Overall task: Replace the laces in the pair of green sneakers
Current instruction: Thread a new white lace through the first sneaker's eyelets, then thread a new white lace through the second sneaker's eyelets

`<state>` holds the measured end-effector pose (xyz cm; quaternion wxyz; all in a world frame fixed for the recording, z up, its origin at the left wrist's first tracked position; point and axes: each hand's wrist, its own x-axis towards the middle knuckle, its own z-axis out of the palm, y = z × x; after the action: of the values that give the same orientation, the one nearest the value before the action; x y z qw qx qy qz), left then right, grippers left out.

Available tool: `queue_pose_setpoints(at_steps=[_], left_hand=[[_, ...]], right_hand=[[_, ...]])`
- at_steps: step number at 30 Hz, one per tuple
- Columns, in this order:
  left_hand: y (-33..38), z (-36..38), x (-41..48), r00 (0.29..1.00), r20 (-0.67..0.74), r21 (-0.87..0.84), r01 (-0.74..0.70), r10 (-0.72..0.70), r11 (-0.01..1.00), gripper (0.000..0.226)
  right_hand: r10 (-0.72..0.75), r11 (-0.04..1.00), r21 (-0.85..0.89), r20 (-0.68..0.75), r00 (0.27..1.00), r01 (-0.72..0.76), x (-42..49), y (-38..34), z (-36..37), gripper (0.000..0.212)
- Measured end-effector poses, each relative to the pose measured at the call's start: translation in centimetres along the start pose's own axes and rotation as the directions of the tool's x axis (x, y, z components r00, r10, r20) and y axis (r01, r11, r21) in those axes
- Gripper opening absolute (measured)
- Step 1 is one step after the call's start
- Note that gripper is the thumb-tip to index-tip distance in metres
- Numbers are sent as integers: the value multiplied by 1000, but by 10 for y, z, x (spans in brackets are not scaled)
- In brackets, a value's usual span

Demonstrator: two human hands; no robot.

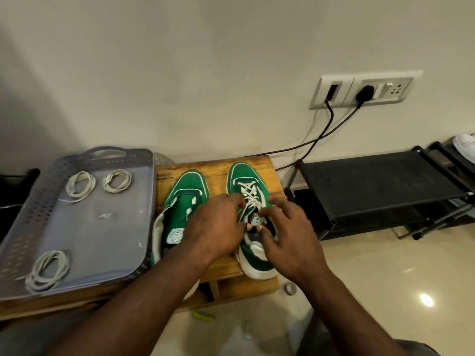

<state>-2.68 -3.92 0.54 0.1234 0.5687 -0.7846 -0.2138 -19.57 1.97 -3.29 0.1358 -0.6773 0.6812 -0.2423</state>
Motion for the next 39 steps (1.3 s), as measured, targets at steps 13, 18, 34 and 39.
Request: queue_pose_setpoints(at_steps=[13, 18, 34, 39], left_hand=[[-42, -56, -25, 1000, 2, 106, -17, 17, 994, 18], [-80, -91, -38, 996, -44, 69, 85, -82, 994, 19], [-222, -114, -72, 635, 260, 530, 537, -728, 657, 48], [-242, -92, -70, 628, 215, 423, 630, -748, 651, 52]], right_hand=[[-222, 974, -46, -41, 974, 221, 26, -97, 16, 20], [-296, 954, -41, -14, 955, 296, 40, -140, 25, 19], [-440, 856, -140, 306, 844, 497, 31, -253, 111, 25], [-400, 865, -195, 288, 870, 462, 25, -248, 109, 21]])
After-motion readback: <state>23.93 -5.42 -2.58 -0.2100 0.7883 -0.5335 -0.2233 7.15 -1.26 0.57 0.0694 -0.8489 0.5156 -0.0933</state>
